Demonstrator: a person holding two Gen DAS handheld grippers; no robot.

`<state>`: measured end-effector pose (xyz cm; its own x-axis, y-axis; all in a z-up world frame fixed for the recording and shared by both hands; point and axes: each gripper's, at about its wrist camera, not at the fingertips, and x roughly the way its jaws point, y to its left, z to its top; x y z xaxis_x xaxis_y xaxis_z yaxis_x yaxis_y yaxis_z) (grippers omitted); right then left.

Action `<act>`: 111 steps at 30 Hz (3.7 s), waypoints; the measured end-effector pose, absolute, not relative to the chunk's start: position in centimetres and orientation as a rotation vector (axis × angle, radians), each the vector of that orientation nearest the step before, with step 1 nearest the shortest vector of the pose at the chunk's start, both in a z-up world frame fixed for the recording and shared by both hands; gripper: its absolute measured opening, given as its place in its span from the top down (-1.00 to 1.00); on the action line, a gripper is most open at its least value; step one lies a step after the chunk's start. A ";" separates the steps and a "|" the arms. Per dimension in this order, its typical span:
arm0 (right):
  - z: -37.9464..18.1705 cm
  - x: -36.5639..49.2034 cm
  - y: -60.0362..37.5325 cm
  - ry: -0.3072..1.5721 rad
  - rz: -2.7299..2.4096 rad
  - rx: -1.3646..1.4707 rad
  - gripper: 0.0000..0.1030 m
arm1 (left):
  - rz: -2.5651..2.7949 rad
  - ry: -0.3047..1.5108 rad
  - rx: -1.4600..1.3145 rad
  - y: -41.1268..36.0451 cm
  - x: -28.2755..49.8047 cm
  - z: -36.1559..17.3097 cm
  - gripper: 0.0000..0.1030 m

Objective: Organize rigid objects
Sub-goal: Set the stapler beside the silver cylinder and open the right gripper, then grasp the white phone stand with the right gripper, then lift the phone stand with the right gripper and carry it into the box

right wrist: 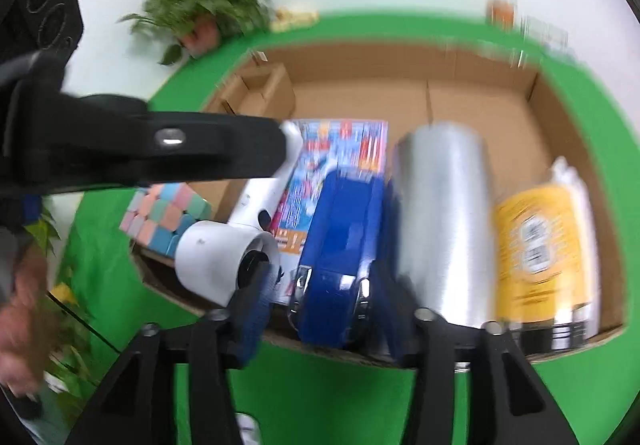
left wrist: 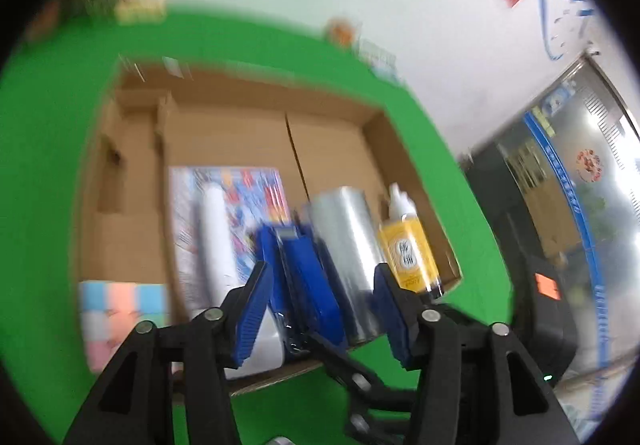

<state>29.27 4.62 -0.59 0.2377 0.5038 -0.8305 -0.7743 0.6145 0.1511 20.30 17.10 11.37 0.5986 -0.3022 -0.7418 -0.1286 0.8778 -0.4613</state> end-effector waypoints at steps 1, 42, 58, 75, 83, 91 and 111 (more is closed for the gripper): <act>0.5 28.2 3.3 0.902 0.895 -0.297 -0.97 | -0.022 0.831 -0.421 16.4 18.1 13.1 -0.35; -9.0 13.3 -5.4 1.142 1.310 -0.327 -0.89 | -0.009 1.073 -0.769 10.9 1.9 -1.3 -0.86; -9.5 12.2 -12.1 1.015 1.018 -0.446 -0.68 | -0.343 1.101 -0.967 4.5 4.5 -2.5 -0.72; -9.2 13.5 -12.4 1.180 1.056 -0.189 -0.26 | -0.232 1.103 -0.949 5.3 3.8 -2.9 0.31; -4.4 13.9 -10.0 1.040 1.078 -0.163 -0.25 | -0.244 1.003 -0.827 6.0 5.2 2.5 0.41; 1.1 17.2 -6.8 0.914 1.104 -0.133 -0.24 | -0.225 0.906 -0.709 9.0 9.3 8.4 0.41; 0.4 38.3 14.1 1.211 1.026 -0.160 -0.24 | -0.245 1.086 -0.838 22.4 30.4 4.8 0.42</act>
<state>38.28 14.14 0.36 -0.0140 0.5654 -0.8247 -0.7210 0.5658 0.4001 30.44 22.36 4.78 0.4747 -0.5589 -0.6799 -0.2130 0.6766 -0.7049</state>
